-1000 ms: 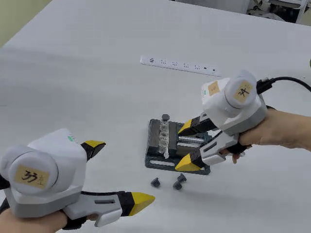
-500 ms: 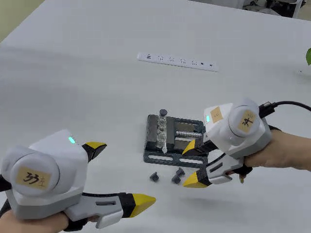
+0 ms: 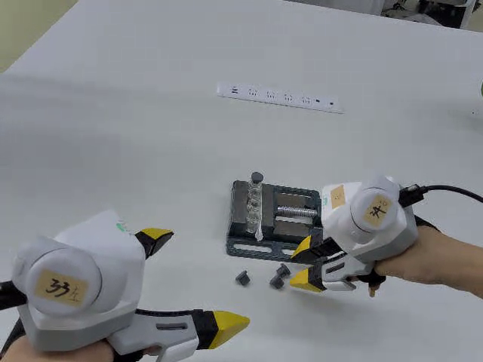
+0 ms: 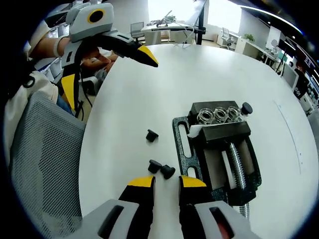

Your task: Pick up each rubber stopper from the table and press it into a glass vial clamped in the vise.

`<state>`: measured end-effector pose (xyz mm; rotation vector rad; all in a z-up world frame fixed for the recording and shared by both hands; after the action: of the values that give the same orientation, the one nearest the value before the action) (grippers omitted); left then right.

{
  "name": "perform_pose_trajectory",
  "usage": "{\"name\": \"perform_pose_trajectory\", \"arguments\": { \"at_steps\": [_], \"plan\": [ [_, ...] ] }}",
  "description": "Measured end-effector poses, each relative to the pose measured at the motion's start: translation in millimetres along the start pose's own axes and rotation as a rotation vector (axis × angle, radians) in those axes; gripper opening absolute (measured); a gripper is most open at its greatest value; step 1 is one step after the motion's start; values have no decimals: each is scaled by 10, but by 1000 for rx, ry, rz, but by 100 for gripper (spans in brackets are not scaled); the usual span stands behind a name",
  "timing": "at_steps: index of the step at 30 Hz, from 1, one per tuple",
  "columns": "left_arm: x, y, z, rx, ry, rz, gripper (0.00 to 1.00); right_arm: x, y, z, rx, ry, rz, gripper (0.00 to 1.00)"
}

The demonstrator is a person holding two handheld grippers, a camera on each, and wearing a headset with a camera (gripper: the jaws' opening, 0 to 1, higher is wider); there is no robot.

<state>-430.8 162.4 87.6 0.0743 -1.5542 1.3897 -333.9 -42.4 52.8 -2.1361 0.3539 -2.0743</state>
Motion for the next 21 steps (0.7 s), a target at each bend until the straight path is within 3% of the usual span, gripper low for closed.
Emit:
{"name": "perform_pose_trajectory", "arguments": {
  "at_steps": [21],
  "plan": [
    [-12,42,-11,12,2,-6,86,-15,-65,15,-7,1,0,0]
  ]
}}
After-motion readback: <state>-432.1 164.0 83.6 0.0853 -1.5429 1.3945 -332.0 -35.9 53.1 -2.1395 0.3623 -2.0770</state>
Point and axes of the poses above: the centre of the closed fingertips' face, and the gripper's own axes: x roughly backward along the fingers, z roughly to its right, y roughly out of its underside, the point moved 9 cm from there along x, roughly backward along the fingers, and after that the axes turned 14 degrees about -z, right-handed, at the moved point
